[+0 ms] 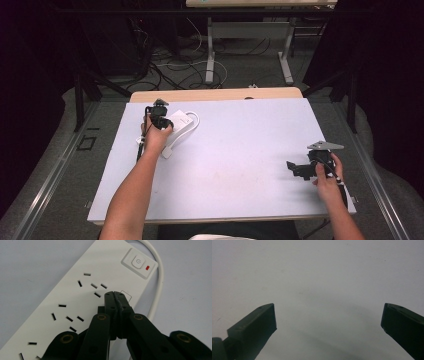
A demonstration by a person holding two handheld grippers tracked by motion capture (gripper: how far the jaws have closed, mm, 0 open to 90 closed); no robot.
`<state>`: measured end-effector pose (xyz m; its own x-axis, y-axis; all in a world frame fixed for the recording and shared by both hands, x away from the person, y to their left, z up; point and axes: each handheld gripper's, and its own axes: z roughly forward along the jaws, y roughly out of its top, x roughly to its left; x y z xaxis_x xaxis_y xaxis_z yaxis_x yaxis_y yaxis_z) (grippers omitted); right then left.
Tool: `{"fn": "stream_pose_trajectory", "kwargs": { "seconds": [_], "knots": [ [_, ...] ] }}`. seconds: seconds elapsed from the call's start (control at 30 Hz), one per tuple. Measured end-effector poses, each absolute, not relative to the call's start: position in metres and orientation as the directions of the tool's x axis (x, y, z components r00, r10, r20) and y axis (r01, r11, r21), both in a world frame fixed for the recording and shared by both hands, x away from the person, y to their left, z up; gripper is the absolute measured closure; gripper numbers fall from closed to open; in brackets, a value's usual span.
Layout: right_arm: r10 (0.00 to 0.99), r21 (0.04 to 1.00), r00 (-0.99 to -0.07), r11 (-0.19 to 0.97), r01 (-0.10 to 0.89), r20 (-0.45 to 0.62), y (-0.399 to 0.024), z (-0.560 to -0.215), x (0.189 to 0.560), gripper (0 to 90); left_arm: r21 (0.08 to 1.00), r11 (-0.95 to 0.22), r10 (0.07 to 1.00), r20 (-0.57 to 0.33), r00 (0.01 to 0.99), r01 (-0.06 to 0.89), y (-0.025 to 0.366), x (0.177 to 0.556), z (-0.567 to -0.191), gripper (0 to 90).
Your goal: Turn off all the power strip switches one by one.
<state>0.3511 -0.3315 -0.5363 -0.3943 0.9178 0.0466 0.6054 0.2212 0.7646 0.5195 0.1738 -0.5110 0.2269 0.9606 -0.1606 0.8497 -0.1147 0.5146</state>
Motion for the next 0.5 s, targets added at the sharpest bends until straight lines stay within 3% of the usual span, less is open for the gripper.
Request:
{"fn": "stream_pose_trajectory", "kwargs": {
  "seconds": [0.5],
  "knots": [
    [0.918, 0.763, -0.395, 0.223, 0.606, 0.045, -0.3317, -0.5365, 0.3511, 0.0, 0.508, -0.121, 0.959, -0.162, 0.233, 0.853, 0.1666, 0.5207, -0.5143, 90.0]
  ]
}}
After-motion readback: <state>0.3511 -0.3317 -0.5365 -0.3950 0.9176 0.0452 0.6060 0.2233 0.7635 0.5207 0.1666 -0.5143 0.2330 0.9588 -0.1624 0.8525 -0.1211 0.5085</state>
